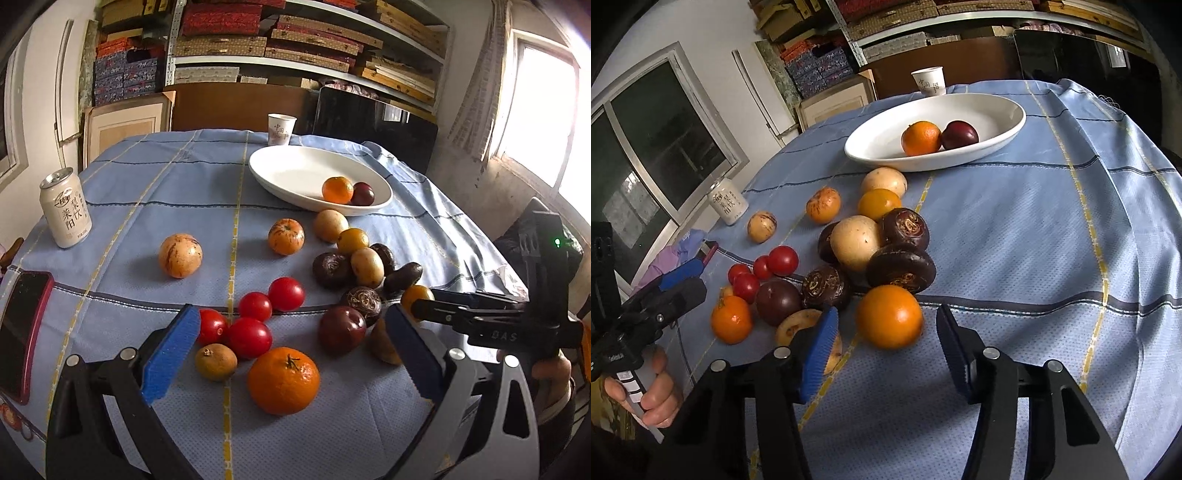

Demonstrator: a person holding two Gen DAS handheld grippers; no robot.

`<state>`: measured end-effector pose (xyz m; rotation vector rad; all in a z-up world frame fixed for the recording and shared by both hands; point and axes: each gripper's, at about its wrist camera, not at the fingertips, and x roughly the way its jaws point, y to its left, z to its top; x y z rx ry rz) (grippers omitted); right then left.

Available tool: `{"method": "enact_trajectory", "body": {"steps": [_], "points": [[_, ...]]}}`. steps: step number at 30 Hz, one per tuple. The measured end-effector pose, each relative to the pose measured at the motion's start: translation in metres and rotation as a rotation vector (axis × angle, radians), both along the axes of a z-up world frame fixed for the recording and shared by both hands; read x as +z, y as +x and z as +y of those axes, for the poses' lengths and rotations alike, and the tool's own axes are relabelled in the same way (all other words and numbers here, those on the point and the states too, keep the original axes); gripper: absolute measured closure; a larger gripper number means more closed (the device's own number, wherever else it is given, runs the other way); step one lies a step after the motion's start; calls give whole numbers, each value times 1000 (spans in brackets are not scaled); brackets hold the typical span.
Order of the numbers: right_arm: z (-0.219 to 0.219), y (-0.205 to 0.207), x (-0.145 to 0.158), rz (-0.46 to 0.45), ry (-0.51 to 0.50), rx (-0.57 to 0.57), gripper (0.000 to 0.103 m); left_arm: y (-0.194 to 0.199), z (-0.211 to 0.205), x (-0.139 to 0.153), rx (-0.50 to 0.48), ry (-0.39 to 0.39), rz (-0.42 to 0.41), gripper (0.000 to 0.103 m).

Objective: Organize fruits
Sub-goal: 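Grasp an orange with the right tool while the left tool grasps a tangerine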

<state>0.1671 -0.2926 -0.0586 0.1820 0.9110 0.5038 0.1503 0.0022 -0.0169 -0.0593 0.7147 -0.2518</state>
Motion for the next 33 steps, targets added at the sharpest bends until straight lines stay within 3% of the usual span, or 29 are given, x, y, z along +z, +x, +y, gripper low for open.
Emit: {"method": "enact_trajectory", "body": {"steps": [14, 23, 26, 30, 33], "points": [[11, 5, -6, 28, -48, -9, 59, -1, -1, -1, -1, 9, 2, 4], [7, 6, -6, 34, -26, -23, 63, 1, 4, -3, 15, -4, 21, 4], [3, 7, -7, 40, -2, -24, 63, 1, 13, -4, 23, -3, 23, 4], [0, 7, -8, 50, 20, -27, 63, 1, 37, -9, 91, 93, 17, 4], [1, 7, -8, 46, 7, -25, 63, 4, 54, -17, 37, 63, 65, 4]]}}
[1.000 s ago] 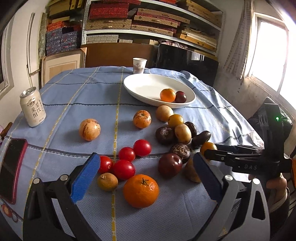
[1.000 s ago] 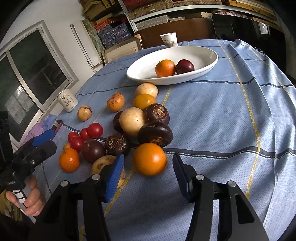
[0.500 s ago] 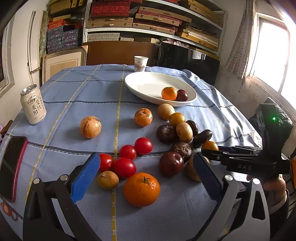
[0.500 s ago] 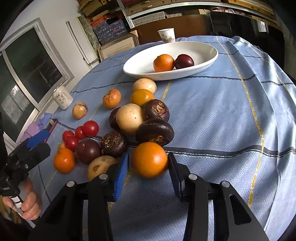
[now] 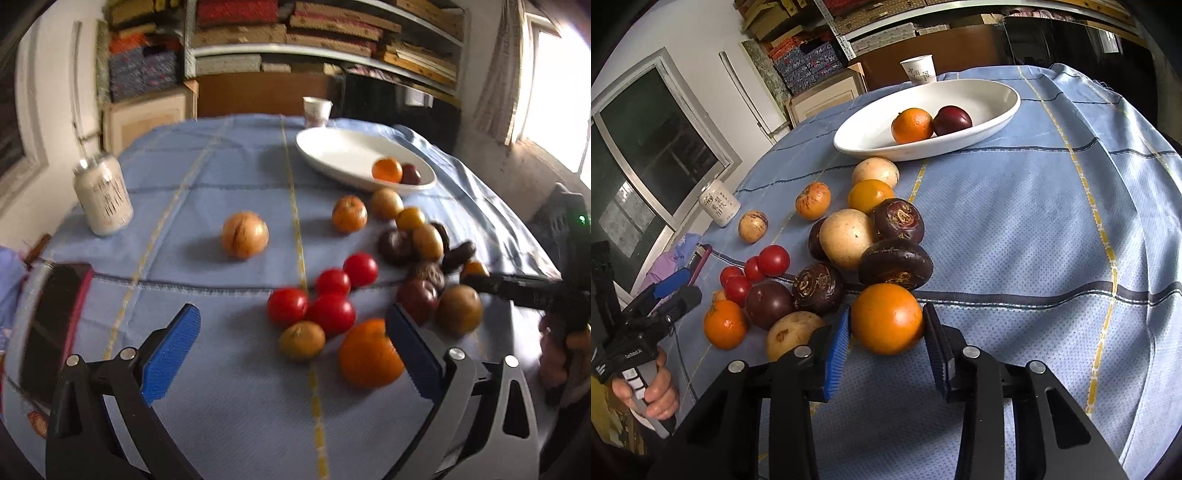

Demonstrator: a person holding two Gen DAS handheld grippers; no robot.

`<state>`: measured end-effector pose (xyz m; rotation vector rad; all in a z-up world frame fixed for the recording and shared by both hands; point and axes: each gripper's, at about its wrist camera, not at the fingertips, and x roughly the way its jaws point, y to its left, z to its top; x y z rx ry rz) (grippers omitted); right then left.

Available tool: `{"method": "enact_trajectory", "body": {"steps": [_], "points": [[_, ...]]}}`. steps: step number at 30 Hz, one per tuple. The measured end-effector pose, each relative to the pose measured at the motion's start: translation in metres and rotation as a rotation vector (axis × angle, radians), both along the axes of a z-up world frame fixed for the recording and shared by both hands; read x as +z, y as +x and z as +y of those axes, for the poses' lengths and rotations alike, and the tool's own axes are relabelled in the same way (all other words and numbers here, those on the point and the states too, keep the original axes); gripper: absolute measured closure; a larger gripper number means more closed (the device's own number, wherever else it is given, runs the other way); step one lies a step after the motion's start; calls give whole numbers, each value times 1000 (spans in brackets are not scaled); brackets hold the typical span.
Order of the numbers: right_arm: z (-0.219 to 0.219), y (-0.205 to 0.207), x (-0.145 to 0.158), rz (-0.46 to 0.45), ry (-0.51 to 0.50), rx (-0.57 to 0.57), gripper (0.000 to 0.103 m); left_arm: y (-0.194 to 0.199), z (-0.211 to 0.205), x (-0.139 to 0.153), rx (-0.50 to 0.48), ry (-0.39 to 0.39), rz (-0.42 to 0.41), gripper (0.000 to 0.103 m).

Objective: Organize fruits
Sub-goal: 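Grasp an orange with the right tool while the left tool grasps a tangerine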

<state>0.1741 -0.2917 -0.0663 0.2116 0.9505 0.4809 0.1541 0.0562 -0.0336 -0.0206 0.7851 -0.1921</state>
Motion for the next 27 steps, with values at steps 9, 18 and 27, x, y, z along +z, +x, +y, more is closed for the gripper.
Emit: {"method": "enact_trajectory", "body": {"steps": [9, 18, 27], "points": [[0, -1, 0, 0, -6, 2, 63, -12, 3, 3, -192, -131, -2, 22], [2, -1, 0, 0, -10, 2, 63, -27, -45, 0, -359, -45, -9, 45], [3, -2, 0, -2, -14, 2, 63, -17, -46, -7, -289, 10, 13, 44]]}}
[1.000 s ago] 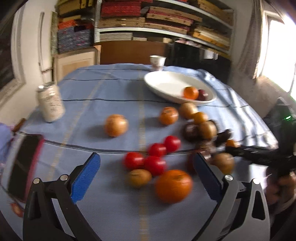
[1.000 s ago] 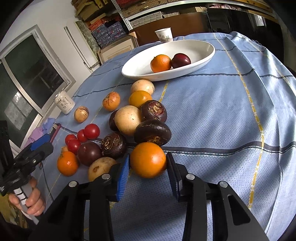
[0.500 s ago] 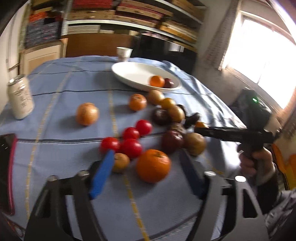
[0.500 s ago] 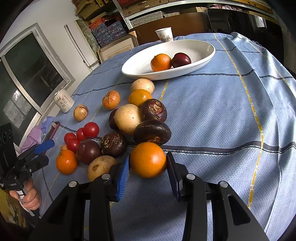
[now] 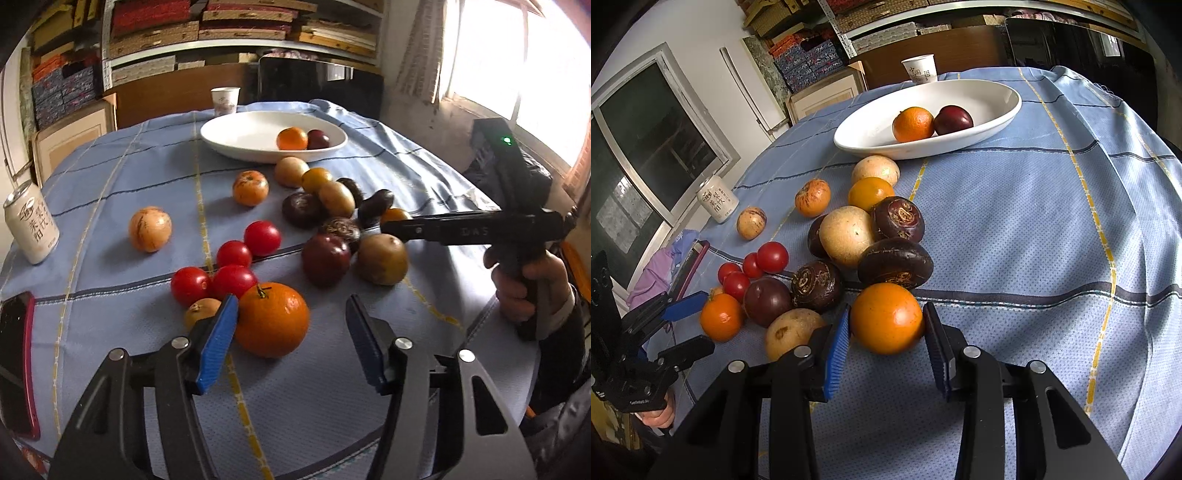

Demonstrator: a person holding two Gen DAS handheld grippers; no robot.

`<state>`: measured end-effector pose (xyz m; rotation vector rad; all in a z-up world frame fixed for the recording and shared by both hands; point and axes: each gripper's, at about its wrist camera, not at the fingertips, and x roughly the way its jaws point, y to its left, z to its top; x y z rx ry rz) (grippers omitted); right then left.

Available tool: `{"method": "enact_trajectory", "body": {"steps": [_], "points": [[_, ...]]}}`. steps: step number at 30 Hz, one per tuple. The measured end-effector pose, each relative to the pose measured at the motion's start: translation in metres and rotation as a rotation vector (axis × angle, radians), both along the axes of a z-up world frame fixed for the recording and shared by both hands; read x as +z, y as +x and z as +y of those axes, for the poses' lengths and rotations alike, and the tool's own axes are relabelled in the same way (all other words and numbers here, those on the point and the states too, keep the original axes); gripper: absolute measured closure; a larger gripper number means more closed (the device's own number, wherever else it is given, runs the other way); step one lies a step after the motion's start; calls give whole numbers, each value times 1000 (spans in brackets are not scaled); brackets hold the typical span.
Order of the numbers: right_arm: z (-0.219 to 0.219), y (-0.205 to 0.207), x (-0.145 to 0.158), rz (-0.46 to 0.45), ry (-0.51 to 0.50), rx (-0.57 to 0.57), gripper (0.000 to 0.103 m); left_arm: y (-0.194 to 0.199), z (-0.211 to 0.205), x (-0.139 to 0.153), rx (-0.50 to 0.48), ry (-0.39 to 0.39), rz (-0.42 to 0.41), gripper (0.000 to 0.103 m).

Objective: Organize fruits
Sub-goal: 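Grasp an orange with the right tool while the left tool grasps a tangerine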

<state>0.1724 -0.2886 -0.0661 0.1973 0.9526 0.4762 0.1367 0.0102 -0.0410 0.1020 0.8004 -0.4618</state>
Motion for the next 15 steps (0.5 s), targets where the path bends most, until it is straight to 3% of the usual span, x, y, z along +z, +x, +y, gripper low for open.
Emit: {"method": "enact_trajectory", "body": {"steps": [8, 15], "points": [[1, 0, 0, 0, -1, 0, 63, 8, 8, -4, 41, -18, 35, 44], [0, 0, 0, 1, -2, 1, 63, 8, 0, -6, 32, 29, 34, 44]]}}
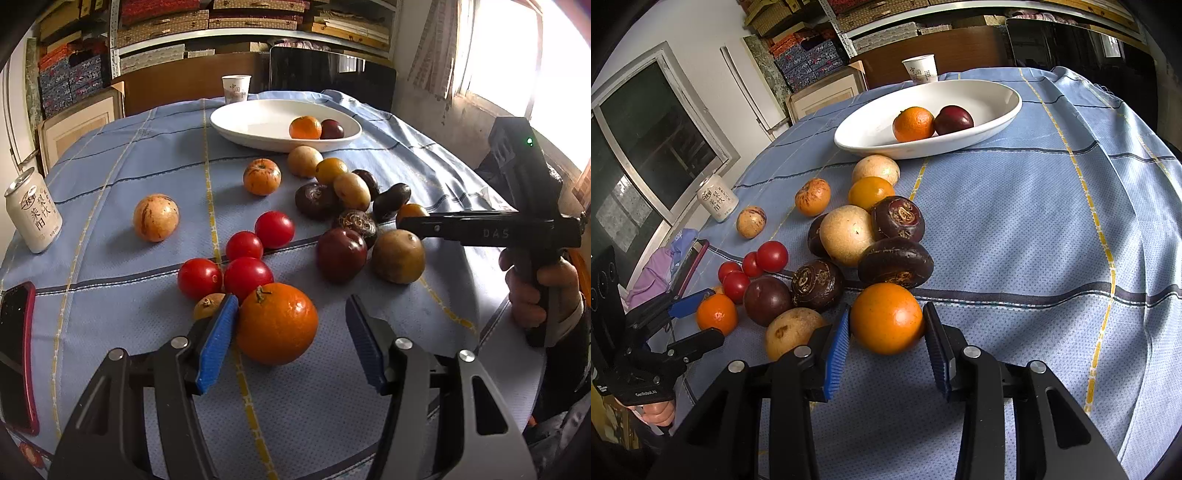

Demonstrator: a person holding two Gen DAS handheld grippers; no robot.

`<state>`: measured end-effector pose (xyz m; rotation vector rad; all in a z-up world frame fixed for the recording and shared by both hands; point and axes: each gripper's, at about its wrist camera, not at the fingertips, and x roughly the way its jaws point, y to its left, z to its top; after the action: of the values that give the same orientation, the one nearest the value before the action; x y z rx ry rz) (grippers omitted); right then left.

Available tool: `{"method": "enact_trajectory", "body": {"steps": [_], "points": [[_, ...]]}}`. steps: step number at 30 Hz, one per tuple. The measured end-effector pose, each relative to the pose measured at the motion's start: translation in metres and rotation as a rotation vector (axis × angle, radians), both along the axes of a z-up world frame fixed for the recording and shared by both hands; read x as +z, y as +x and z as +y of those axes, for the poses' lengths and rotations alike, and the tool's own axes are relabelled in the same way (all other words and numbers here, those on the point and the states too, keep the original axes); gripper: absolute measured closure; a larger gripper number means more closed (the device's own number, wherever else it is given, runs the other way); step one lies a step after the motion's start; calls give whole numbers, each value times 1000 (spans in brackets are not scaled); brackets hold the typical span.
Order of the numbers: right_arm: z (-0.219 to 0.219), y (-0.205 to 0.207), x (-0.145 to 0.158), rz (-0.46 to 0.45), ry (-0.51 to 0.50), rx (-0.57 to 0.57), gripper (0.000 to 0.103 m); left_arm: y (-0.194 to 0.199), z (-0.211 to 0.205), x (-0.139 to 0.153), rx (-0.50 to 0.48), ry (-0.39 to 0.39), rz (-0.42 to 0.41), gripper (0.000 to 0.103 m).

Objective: Organize fruits
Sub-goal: 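Grasp an orange with the right tool while the left tool grasps a tangerine, then carry both oranges to the white plate and release them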

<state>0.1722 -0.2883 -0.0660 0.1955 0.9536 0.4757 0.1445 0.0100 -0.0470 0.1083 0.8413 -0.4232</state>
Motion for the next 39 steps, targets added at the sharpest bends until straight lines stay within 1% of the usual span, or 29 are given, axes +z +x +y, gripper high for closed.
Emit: {"method": "enact_trajectory", "body": {"steps": [3, 5, 6, 7, 10, 12, 15, 18, 22, 24, 26, 29, 31, 33, 36, 39], "points": [[0, 0, 0, 0, 1, 0, 63, -1, -6, -1, 5, 46, -12, 44], [0, 0, 0, 1, 2, 0, 63, -3, -11, -1, 21, 95, -28, 50], [0, 0, 0, 1, 4, 0, 63, -4, -14, -2, 38, 140, -42, 57], [0, 0, 0, 1, 4, 0, 63, -5, -17, -2, 49, 170, -52, 60], [0, 0, 0, 2, 3, 1, 63, -8, -19, 0, 50, 200, -63, 61], [0, 0, 0, 2, 3, 1, 63, -10, -16, 2, 60, 187, -61, 61], [-1, -1, 0, 3, 9, 1, 63, -13, -7, 7, 74, 114, -38, 61], [-3, -1, 0, 3, 17, -3, 63, -15, -2, 13, 77, 65, -41, 61], [-6, -3, 3, -19, 37, 1, 63, -12, 2, 26, 55, -23, -34, 61], [-8, -6, 8, -40, 66, 8, 64, -7, 2, 36, 40, -48, -36, 61], [-7, -6, 15, -58, 58, 14, 64, 2, 1, 49, 22, -63, -44, 61], [-7, 2, 39, -105, 37, 19, 64, 28, -1, 71, -9, -99, -38, 61], [-11, 17, 61, -159, 25, 0, 64, 55, -6, 84, -13, -103, -39, 61], [-17, 43, 77, -226, -1, -50, 64, 88, -12, 91, 1, -101, -29, 61], [-26, 82, 79, -250, 18, -107, 64, 137, -22, 92, 25, -117, 8, 61], [-33, 123, 68, -227, 79, -172, 64, 181, -36, 85, 56, -101, 33, 61]]}}
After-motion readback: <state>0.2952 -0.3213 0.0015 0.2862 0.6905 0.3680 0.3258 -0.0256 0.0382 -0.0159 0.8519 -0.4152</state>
